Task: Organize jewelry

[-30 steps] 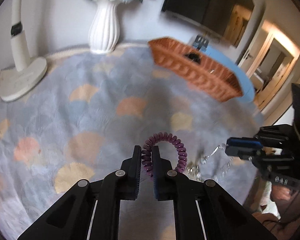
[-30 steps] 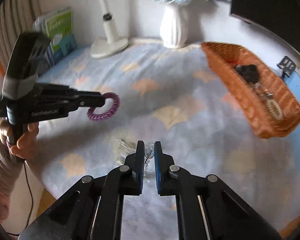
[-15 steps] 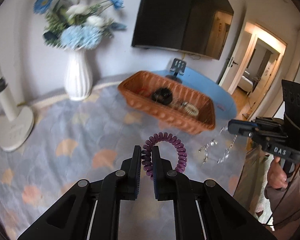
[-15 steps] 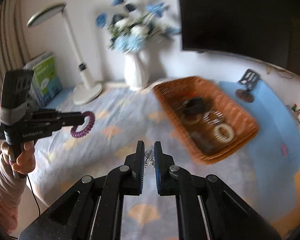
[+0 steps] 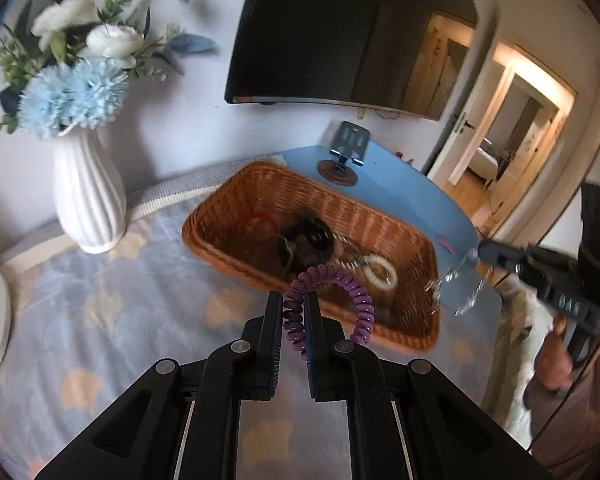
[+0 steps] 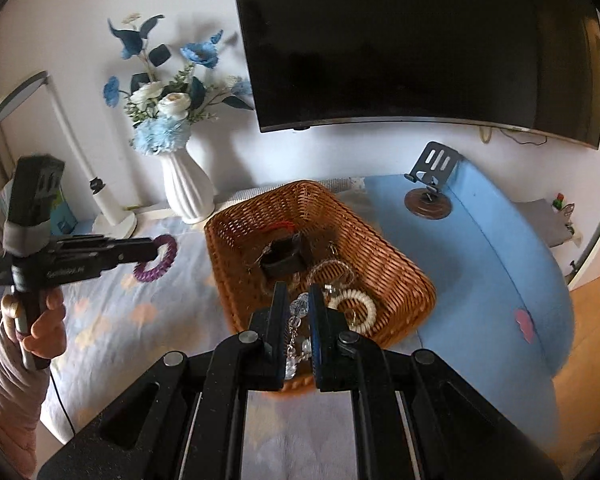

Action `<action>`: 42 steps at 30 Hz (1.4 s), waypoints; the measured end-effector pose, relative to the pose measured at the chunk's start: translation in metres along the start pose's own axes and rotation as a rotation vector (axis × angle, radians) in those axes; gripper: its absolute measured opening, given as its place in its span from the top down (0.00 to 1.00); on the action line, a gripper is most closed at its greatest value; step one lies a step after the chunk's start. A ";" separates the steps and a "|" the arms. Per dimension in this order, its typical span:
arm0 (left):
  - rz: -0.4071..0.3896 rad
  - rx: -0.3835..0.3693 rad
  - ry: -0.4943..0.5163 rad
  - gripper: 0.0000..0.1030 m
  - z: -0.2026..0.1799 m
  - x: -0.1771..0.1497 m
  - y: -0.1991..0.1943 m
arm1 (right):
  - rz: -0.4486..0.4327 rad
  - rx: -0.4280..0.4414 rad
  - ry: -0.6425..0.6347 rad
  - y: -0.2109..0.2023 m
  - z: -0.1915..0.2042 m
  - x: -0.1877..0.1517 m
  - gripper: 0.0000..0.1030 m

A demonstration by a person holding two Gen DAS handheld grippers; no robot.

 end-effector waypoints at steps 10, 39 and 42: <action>0.028 0.098 -0.036 0.90 0.034 0.051 0.065 | 0.060 0.071 0.027 0.073 0.009 0.009 0.90; -0.101 0.141 0.058 0.58 -0.041 0.026 -0.022 | -0.055 0.057 0.103 -0.034 0.014 -0.007 0.68; -0.174 0.153 0.081 0.39 -0.067 0.011 -0.059 | -0.082 -0.055 0.063 -0.057 0.031 -0.018 0.68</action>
Point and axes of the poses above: each gripper's, at about its wrist camera, not at the fingertips, and y roughly the way its jaws point, z to its left, x to its top, the point moved 1 cm from there along y, roughly the way its jaws point, and after that the axes turned 13 degrees about -x, right-handed, at the moved point
